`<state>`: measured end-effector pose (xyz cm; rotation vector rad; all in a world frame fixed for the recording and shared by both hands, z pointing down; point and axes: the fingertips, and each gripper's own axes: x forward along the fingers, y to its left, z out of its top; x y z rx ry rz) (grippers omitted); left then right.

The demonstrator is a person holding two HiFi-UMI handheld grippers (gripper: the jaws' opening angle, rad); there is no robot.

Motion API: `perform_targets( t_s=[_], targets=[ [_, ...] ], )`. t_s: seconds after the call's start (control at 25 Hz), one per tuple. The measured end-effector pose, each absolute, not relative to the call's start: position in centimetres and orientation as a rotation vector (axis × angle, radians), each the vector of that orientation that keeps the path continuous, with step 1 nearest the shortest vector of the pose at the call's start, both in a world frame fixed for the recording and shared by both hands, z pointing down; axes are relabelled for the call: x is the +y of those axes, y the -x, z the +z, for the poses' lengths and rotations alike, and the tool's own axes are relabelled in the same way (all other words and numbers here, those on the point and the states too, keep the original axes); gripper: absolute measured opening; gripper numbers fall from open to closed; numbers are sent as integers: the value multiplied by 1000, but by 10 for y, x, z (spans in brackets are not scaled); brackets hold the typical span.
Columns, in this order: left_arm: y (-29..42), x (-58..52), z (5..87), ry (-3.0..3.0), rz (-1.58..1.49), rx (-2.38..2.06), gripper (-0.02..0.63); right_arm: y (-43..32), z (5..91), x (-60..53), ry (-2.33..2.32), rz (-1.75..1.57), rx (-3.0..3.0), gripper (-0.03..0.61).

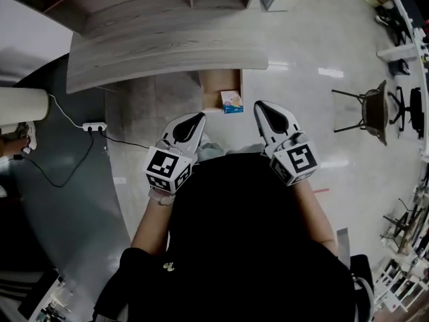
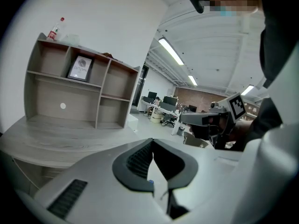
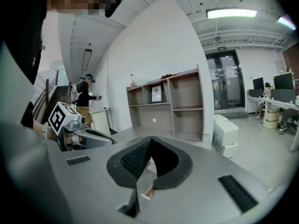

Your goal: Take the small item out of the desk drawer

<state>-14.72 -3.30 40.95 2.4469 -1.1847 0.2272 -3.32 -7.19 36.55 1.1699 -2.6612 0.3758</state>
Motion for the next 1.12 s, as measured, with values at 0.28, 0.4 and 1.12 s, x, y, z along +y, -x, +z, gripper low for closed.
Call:
perform_targets(
  t_s=[0.28, 0.4, 1.12],
  targets=[
    [132, -60, 429, -2496, 333, -992, 9, 13, 372, -79, -1318, 401, -2578, -3],
    [119, -68, 438, -2495, 377, -934, 9, -7, 375, -82, -1379, 413, -2555, -3],
    [23, -81, 564, -2464, 923, -646, 95, -106, 400, -55, -1479, 481, -2376, -3]
  ],
)
